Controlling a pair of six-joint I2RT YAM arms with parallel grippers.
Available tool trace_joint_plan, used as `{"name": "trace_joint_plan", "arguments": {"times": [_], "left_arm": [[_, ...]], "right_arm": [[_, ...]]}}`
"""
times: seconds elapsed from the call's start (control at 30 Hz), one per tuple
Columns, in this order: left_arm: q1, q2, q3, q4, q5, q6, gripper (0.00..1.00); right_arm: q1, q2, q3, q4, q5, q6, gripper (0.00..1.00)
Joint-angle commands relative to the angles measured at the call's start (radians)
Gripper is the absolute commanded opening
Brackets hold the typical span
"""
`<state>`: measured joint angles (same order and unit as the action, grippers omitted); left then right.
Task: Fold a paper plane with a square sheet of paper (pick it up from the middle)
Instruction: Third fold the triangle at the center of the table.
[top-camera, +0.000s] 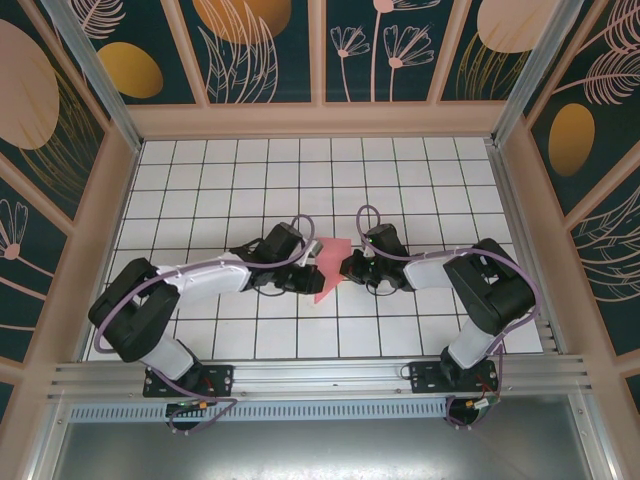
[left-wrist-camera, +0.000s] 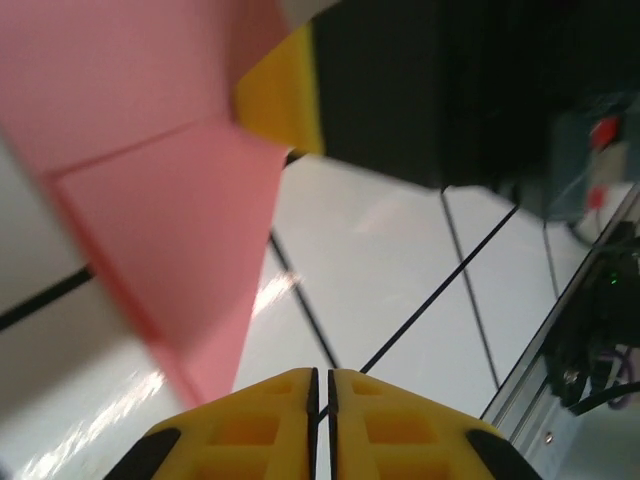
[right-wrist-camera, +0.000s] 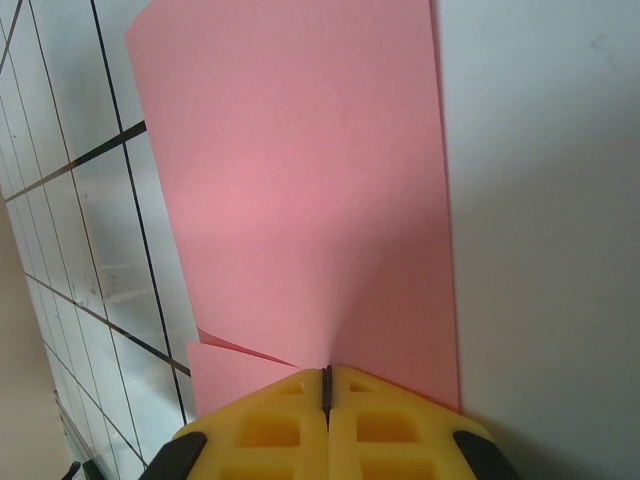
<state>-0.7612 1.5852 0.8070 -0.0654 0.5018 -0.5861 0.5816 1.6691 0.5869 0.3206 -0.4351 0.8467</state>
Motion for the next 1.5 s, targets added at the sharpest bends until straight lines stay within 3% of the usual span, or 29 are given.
{"name": "trace_joint_plan", "arguments": {"times": [0.0, 0.17, 0.37, 0.67, 1.1, 1.33, 1.47], "left_arm": [[-0.004, 0.077, 0.026, 0.085, 0.058, -0.038, 0.17], [-0.004, 0.168, 0.026, 0.047, 0.002, -0.027, 0.15], [-0.004, 0.165, -0.053, 0.000, -0.076, -0.002, 0.10], [-0.004, 0.150, -0.086, 0.027, -0.071, -0.001, 0.07], [-0.003, 0.145, -0.072, 0.020, -0.108, -0.009, 0.05], [-0.004, 0.142, -0.074, 0.013, -0.122, -0.006, 0.05], [-0.004, 0.134, -0.091, 0.010, -0.129, 0.001, 0.04]], "right_arm": [[-0.001, 0.044, -0.010, -0.109, 0.100, -0.008, 0.06], [-0.001, 0.039, -0.001, -0.105, 0.086, -0.009, 0.06], [-0.003, 0.005, 0.039, -0.121, 0.077, -0.026, 0.08], [0.022, -0.156, 0.038, -0.067, 0.038, -0.010, 0.11], [0.156, -0.025, -0.012, 0.093, 0.056, 0.109, 0.03], [0.150, 0.036, -0.039, 0.105, 0.086, 0.101, 0.03], [0.097, 0.048, -0.050, 0.103, 0.084, 0.077, 0.04]]}}
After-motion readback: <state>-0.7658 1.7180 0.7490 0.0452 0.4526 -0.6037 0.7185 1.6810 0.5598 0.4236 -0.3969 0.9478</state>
